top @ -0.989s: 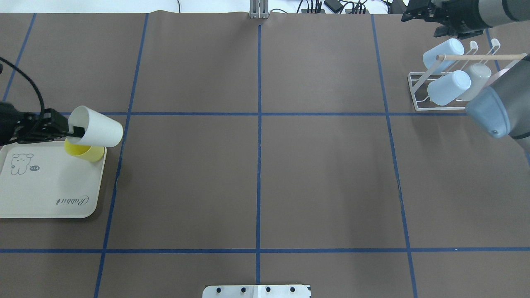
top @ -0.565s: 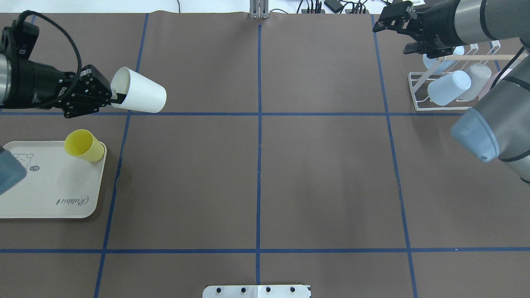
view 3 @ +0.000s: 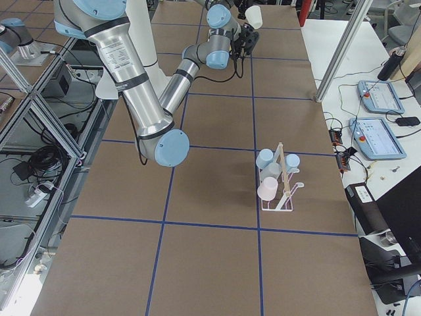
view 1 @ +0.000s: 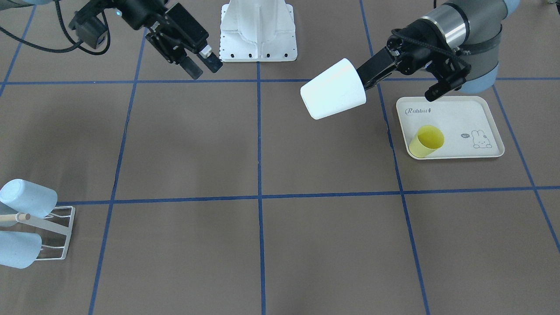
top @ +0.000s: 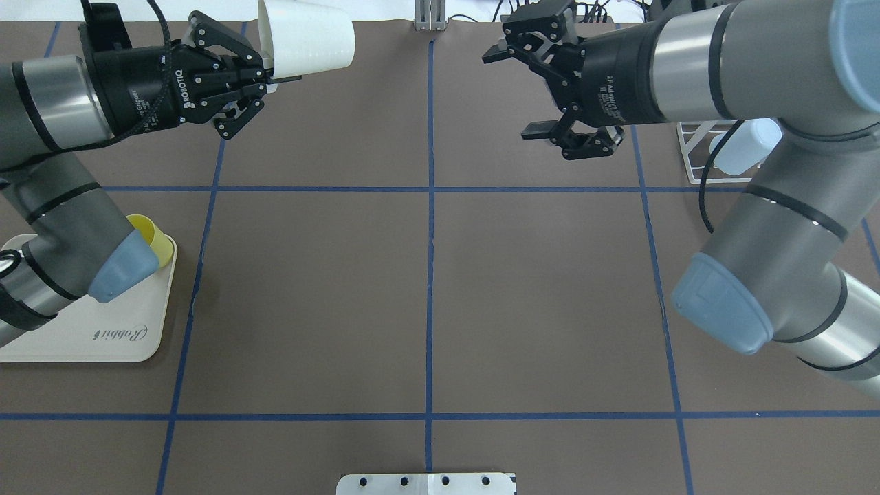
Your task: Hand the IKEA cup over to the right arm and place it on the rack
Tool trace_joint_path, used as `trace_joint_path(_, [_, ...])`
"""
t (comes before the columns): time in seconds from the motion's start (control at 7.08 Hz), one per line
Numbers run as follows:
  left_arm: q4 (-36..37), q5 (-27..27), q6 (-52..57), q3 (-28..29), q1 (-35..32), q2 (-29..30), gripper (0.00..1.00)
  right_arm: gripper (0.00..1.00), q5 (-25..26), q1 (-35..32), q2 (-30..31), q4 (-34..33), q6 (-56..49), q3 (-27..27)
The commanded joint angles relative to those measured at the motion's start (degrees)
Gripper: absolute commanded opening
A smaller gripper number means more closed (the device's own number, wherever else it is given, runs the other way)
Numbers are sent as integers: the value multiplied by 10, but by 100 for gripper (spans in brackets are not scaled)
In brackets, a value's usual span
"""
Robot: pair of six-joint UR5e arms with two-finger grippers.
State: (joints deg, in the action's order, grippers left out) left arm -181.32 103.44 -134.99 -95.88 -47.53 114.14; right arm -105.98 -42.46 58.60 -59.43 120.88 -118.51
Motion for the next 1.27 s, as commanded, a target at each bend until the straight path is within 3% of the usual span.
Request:
trace_joint_path(0.0, [-84, -37, -60, 28, 19, 13, 0, 100, 99, 68, -11, 95, 58, 2])
trace_joint_path(0.57, [-133, -58, -77, 35, 51, 32, 0, 100, 133, 72, -28, 128, 82, 19])
trace_joint_path(1.13, [-132, -58, -77, 33, 79, 41, 0, 100, 139, 72, -39, 130, 99, 28])
